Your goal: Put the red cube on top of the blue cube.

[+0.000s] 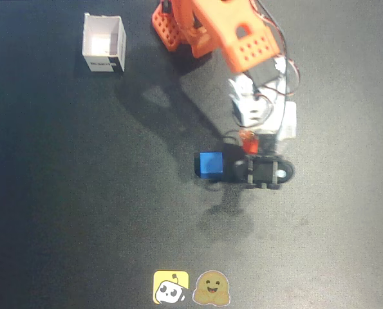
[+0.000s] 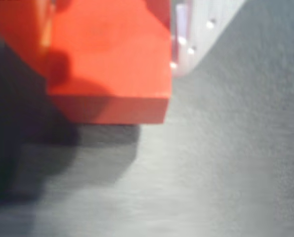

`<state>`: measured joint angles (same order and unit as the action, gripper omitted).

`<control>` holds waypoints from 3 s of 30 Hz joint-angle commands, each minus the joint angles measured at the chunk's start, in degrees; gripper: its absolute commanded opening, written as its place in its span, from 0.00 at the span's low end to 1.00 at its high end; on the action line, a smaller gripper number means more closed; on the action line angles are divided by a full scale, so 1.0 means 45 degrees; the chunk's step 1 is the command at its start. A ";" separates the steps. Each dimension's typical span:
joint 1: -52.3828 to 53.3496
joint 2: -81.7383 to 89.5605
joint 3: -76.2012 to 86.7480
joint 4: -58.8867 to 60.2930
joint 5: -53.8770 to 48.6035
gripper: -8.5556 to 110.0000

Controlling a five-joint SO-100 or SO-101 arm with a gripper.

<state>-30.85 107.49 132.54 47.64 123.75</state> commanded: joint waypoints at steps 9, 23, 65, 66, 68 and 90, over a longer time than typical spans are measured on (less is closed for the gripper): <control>0.2441 0.2754 -0.1113 0.1992 -0.2617 0.13; 0.4043 0.2363 -0.1191 0.1797 -0.5059 0.13; 0.3809 0.0742 -0.0508 0.0762 -0.5742 0.13; 0.3809 0.0742 -0.0430 0.0703 -0.5742 0.13; 0.3770 0.0742 -0.0234 0.0566 -0.5742 0.13; 0.3770 0.1445 0.0781 0.0098 -0.5703 0.13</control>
<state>-13.01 111.80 135.70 49.04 97.82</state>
